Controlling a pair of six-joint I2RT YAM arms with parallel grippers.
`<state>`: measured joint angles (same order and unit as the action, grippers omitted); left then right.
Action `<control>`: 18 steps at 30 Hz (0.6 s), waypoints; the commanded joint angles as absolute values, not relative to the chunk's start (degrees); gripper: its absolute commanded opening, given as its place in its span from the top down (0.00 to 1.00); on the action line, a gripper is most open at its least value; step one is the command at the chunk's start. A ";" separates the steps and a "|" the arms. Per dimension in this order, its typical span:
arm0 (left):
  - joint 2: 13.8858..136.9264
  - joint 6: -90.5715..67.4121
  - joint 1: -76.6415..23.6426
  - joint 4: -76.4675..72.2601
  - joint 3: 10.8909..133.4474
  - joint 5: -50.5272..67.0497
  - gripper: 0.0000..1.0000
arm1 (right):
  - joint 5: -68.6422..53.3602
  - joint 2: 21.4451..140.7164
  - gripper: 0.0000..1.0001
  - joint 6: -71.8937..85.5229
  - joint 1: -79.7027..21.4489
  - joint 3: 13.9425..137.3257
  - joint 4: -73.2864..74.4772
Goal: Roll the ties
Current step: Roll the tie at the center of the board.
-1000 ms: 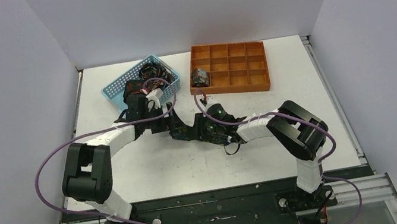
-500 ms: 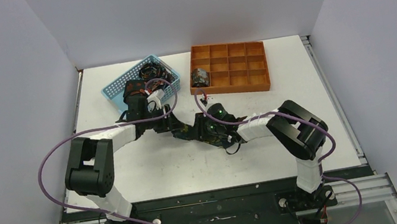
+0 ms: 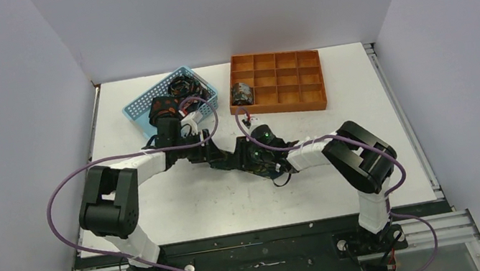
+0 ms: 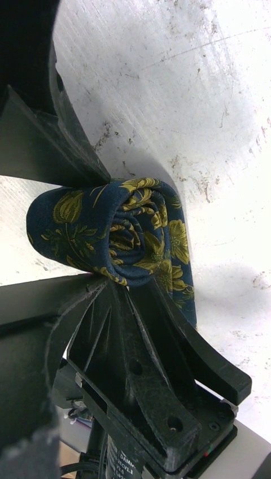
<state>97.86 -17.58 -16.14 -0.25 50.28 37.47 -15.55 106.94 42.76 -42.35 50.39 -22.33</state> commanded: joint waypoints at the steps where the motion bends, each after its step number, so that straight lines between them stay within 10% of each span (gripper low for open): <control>1: 98.17 -16.35 -17.41 1.86 50.49 40.29 0.49 | -15.89 107.30 0.66 42.63 -42.07 49.92 -24.08; 18: 92.78 -23.04 -21.05 6.40 47.16 30.86 1.00 | -12.55 93.39 0.59 39.98 -42.24 43.34 -18.84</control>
<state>96.31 -20.60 -18.98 2.04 48.47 34.39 -16.19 101.78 42.52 -42.35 45.67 -21.06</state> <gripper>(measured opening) 0.254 0.411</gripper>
